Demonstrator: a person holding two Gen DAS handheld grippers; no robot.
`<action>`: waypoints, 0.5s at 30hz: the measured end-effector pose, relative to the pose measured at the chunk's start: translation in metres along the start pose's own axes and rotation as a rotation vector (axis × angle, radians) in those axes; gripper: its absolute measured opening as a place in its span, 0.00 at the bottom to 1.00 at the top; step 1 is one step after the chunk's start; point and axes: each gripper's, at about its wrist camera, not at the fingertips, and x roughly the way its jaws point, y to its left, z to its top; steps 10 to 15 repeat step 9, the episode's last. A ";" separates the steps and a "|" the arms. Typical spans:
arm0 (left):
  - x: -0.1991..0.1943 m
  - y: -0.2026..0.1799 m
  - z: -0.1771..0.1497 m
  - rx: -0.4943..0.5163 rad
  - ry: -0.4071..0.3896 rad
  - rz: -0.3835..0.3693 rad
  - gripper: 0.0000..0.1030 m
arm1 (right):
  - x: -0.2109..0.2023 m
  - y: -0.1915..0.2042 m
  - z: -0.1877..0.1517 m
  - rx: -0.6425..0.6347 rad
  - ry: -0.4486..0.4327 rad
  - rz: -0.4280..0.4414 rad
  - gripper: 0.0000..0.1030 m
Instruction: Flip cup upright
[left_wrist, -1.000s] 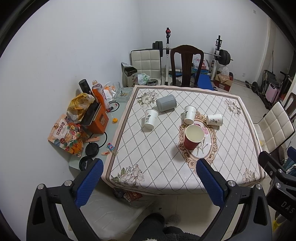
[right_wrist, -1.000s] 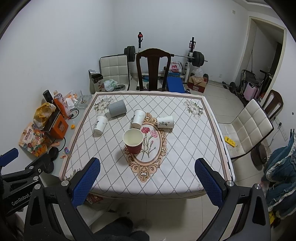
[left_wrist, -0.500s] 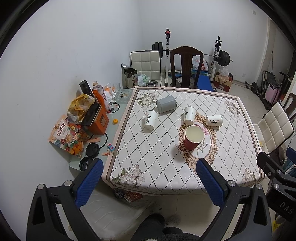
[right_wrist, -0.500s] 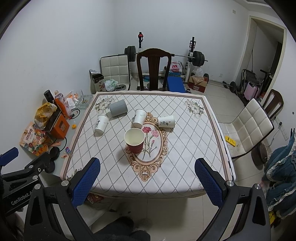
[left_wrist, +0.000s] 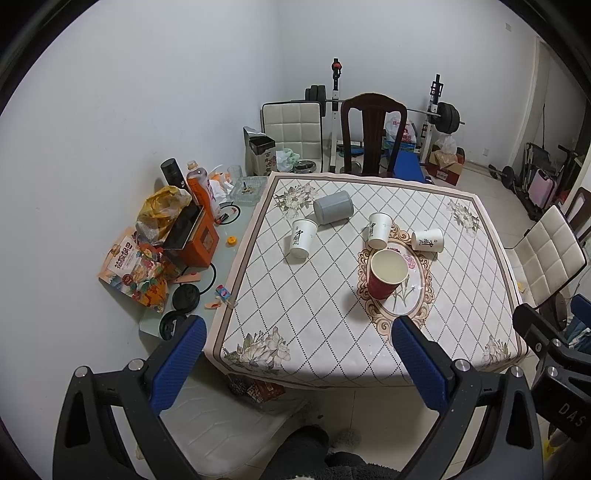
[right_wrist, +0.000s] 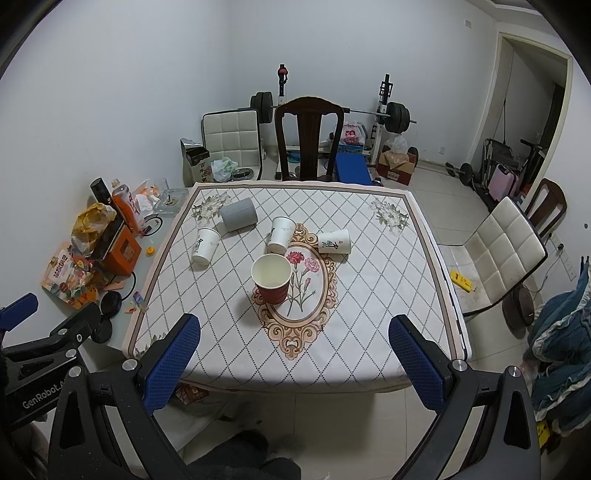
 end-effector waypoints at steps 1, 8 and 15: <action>0.000 0.001 0.000 0.000 -0.001 0.000 0.99 | 0.000 0.001 -0.002 0.000 0.000 0.000 1.00; 0.000 0.001 -0.001 -0.003 -0.004 -0.002 0.99 | -0.002 0.003 -0.003 -0.001 0.002 0.002 1.00; 0.000 0.003 0.000 -0.004 -0.004 -0.002 0.99 | -0.002 0.002 -0.002 -0.001 0.001 0.001 1.00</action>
